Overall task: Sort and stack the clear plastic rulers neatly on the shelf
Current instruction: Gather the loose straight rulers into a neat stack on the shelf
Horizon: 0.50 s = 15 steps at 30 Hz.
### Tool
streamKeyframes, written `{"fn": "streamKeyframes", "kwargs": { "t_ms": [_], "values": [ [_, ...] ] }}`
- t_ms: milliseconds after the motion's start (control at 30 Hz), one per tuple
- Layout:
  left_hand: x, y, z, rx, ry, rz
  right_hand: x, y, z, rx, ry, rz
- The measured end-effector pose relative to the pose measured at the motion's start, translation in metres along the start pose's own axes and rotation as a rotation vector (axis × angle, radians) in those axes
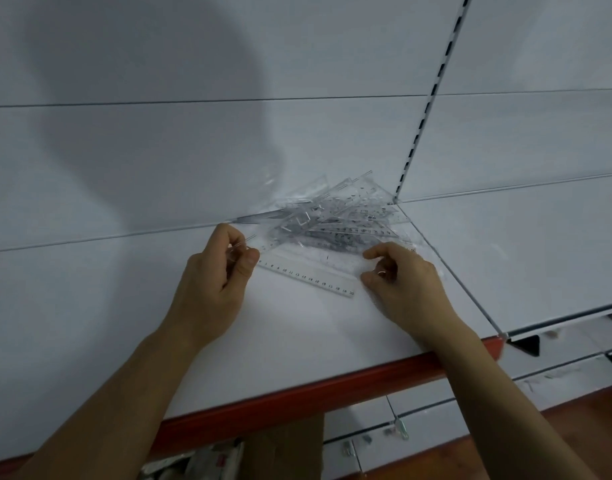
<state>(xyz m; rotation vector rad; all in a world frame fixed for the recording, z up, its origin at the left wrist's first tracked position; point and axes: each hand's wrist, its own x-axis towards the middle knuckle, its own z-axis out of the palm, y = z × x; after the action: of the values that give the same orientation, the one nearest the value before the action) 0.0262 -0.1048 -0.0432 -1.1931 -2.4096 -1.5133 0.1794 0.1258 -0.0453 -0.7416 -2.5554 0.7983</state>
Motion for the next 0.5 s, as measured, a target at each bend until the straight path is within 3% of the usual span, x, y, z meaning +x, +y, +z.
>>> {"fn": "streamKeyframes", "kwargs": {
  "t_ms": [233,500],
  "values": [
    [0.0,0.007,0.0,-0.046,0.085,0.014,-0.009,0.01,-0.016,0.286,0.186,-0.042],
    [0.014,0.072,0.042,-0.226,-0.083,0.037,-0.029,0.05,-0.073,0.537,0.145,0.164]
  ]
}}
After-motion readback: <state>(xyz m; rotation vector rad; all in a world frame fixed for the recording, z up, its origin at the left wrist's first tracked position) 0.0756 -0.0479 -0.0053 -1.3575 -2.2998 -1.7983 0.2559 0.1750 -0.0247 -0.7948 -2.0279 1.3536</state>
